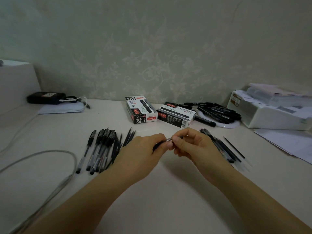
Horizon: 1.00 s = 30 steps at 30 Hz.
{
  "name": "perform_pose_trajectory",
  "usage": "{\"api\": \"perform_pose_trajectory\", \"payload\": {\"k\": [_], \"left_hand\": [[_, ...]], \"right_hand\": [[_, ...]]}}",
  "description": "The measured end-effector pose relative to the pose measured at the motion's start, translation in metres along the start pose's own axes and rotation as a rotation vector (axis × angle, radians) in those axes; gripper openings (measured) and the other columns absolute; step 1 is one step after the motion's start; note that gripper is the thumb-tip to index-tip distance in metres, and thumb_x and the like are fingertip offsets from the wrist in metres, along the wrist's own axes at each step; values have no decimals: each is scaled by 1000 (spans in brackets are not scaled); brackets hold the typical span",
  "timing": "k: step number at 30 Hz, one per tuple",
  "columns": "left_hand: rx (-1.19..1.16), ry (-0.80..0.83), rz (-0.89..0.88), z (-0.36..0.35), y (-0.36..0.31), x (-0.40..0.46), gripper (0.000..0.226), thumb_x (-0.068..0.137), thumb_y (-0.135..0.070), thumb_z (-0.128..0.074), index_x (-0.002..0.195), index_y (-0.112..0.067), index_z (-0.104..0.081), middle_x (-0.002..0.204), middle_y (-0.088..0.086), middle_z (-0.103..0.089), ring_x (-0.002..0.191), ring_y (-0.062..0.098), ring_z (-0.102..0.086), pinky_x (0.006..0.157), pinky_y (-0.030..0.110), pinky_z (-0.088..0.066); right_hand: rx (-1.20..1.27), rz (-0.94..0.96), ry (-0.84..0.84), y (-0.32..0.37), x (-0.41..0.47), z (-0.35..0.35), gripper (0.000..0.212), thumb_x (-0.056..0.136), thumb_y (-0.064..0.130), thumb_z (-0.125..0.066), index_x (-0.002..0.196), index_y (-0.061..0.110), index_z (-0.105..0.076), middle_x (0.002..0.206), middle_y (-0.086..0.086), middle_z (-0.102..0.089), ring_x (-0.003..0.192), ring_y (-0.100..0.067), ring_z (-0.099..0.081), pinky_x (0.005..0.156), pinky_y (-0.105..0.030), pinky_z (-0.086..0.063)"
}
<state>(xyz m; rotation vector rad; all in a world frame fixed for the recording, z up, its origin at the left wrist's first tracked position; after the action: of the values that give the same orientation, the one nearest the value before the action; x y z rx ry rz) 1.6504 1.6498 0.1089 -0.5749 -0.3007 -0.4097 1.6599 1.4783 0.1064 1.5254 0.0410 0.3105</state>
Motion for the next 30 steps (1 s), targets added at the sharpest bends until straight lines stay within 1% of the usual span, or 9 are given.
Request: {"api": "perform_pose_trajectory", "payload": {"k": [3, 5, 8, 12, 15, 18, 22, 26, 30], "left_hand": [[34, 3, 55, -2, 6, 0, 30, 89, -64, -39, 95, -35, -37, 54, -5, -50, 47, 6, -47, 45, 26, -36], [17, 11, 100, -2, 12, 0, 26, 93, -52, -47, 95, -30, -33, 59, -6, -51, 49, 6, -49, 46, 24, -36], [-21, 38, 108, -3, 15, 0, 15, 96, -34, -48, 95, -25, -35, 66, -6, -53, 54, 9, -51, 49, 27, -40], [1, 45, 55, -3, 11, -1, 12, 96, -29, -49, 95, -25, -38, 76, -7, -52, 65, 11, -51, 62, 37, -50], [40, 13, 23, -1, 8, -2, 13, 96, -30, -52, 95, -27, -39, 89, -9, -52, 78, 12, -53, 70, 40, -51], [36, 7, 6, 0, 6, -1, 13, 95, -32, -53, 94, -28, -41, 91, -10, -52, 78, 10, -53, 71, 39, -51], [-6, 4, -45, 0, 2, -2, 12, 95, -33, -54, 93, -31, -43, 89, -12, -52, 79, 5, -53, 71, 36, -51], [-43, 2, -96, -1, -4, -1, 10, 95, -32, -55, 93, -30, -45, 90, -12, -54, 81, 6, -52, 71, 35, -50], [-67, 8, -109, 2, -4, 0, 5, 95, -31, -55, 93, -26, -54, 87, -11, -59, 80, 7, -54, 72, 37, -49]], "right_hand": [[-126, -19, -99, -4, 3, 7, 4, 92, 16, -66, 94, 12, -67, 84, -5, -76, 73, -13, -69, 69, -21, -54], [-400, 36, -152, -5, 3, 13, 4, 91, 17, -69, 91, 18, -64, 83, 2, -74, 75, -5, -68, 68, -17, -53], [-818, 106, -87, -9, 0, 12, 11, 90, 24, -68, 89, 32, -61, 86, 12, -66, 81, 2, -61, 67, -14, -49], [-897, 130, -30, -11, 0, 9, 10, 88, 28, -71, 87, 33, -62, 85, 16, -62, 78, 1, -57, 66, -13, -46], [-910, 133, -21, -11, 0, 10, 10, 87, 27, -72, 88, 33, -64, 87, 15, -63, 79, 0, -58, 68, -15, -46], [-878, 132, -30, -10, 1, 10, 9, 86, 41, -69, 94, 37, -65, 94, 18, -65, 84, -1, -60, 71, -17, -47], [-494, 61, -68, -4, 3, 6, 30, 82, 64, -56, 84, 37, -70, 84, 16, -72, 73, 2, -64, 65, -13, -50], [-329, -2, -31, -5, 3, 3, 21, 85, 45, -66, 77, 27, -74, 68, 5, -72, 59, 2, -61, 58, -8, -46], [-243, -46, -2, -5, 2, 6, 18, 84, 34, -71, 82, 17, -76, 70, -1, -73, 60, -4, -61, 58, -12, -47]]}}
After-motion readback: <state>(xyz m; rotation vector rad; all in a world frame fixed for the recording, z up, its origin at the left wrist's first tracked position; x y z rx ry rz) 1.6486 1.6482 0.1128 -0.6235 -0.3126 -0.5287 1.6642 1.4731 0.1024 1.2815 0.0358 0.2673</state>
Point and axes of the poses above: each hand's wrist, its own x-axis towards the middle knuckle, its own z-axis out of the back of the hand, y = z × x, the point moved 3 cm from there along x, towards the middle knuckle
